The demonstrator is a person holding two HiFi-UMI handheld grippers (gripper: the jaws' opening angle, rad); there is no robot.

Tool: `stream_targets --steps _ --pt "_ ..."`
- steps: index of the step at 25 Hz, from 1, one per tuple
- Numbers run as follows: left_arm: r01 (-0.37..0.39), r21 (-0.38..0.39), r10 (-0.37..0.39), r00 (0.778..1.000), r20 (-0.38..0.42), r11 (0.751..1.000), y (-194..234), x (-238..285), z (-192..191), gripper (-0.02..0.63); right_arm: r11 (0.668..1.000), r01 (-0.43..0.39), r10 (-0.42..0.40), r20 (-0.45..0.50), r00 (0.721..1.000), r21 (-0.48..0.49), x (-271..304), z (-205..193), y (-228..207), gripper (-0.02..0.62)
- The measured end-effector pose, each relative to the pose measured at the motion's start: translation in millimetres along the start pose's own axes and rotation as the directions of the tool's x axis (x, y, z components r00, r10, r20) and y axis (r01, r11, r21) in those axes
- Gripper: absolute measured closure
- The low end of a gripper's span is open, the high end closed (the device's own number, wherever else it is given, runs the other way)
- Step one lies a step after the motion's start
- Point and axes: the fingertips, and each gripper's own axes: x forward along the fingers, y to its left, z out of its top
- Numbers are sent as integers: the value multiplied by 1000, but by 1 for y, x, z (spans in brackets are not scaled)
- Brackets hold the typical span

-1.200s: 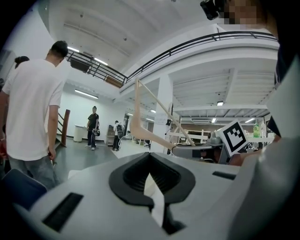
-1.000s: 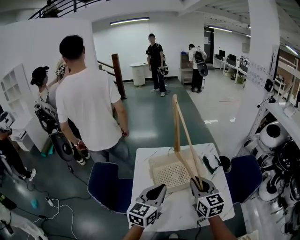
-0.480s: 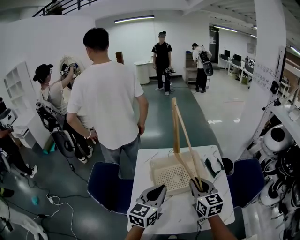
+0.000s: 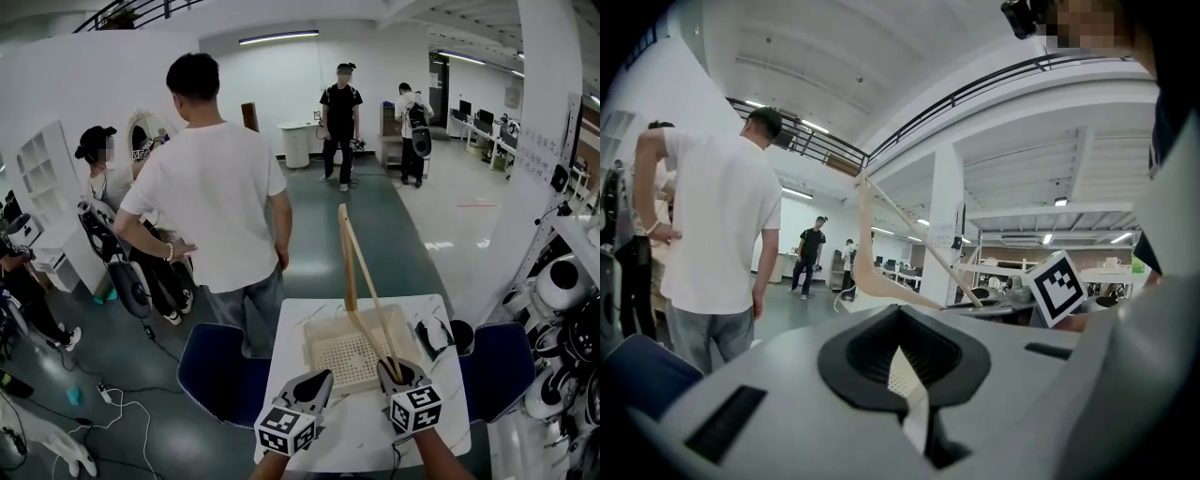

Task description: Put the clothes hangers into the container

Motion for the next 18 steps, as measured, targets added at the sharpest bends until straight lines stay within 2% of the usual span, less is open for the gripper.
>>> stream_targets --steps 8,18 --pt "-15 2 15 1000 0 1000 -1 7 -2 601 1000 -28 28 -83 996 -5 16 -24 -4 532" --pt "-22 -1 22 1000 -1 1000 4 11 -4 601 999 -44 43 -233 972 0 39 -74 -5 532"
